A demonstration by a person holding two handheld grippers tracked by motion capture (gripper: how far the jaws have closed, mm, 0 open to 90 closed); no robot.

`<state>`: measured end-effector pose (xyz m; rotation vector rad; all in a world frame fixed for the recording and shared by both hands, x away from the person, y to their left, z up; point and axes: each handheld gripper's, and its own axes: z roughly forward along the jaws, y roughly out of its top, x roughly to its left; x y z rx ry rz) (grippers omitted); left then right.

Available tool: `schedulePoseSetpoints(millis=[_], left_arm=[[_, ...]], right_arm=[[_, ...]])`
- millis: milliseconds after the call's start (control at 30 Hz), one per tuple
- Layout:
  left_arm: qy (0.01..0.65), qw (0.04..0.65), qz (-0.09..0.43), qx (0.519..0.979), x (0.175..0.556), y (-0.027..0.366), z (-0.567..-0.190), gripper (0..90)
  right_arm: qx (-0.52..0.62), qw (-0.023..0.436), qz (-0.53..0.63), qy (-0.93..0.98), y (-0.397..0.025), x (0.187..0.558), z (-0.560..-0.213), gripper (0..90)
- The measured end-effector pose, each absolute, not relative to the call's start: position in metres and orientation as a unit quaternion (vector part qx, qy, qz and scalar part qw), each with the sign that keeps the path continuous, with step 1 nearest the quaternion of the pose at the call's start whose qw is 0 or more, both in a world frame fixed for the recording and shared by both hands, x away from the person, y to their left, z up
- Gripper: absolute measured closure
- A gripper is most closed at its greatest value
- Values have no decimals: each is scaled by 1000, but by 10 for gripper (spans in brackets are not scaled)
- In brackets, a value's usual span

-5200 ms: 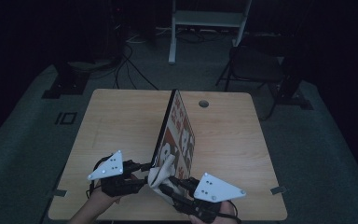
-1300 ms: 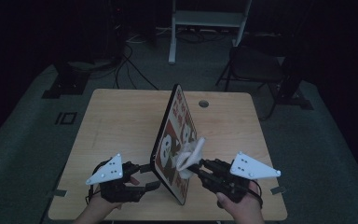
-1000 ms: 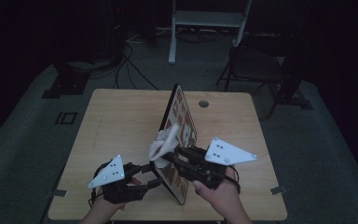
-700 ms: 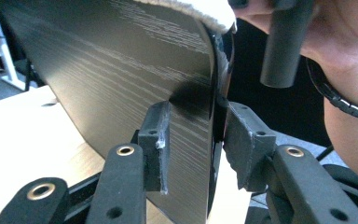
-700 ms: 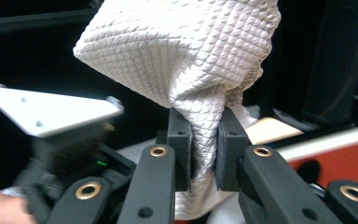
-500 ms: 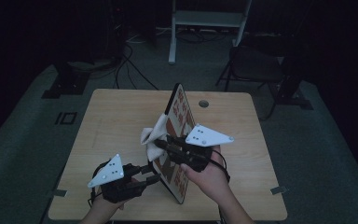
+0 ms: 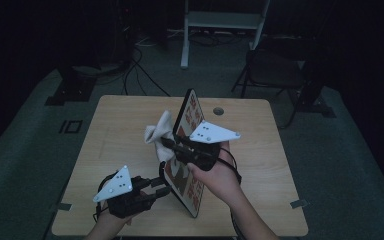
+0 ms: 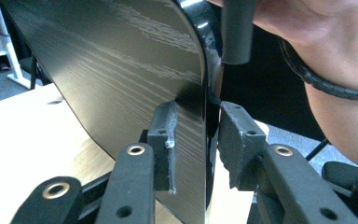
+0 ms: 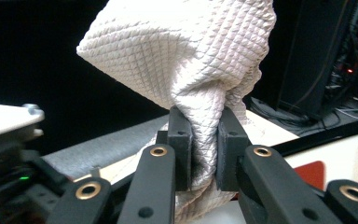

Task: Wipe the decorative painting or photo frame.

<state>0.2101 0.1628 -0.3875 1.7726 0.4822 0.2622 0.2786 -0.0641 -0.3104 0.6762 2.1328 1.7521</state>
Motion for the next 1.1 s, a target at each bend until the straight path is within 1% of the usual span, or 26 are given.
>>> schedulePoseSetpoints(millis=[567, 733, 1100], left_arm=[[204, 600, 108, 766, 210, 162, -388, 685], [205, 600, 109, 766, 210, 162, -388, 684], [204, 599, 106, 767, 211, 162, -388, 675]], right_arm=[[277, 179, 590, 737, -71, 319, -307, 796], [295, 198, 577, 736, -73, 333, -306, 797], [324, 208, 550, 741, -73, 367, -299, 797]])
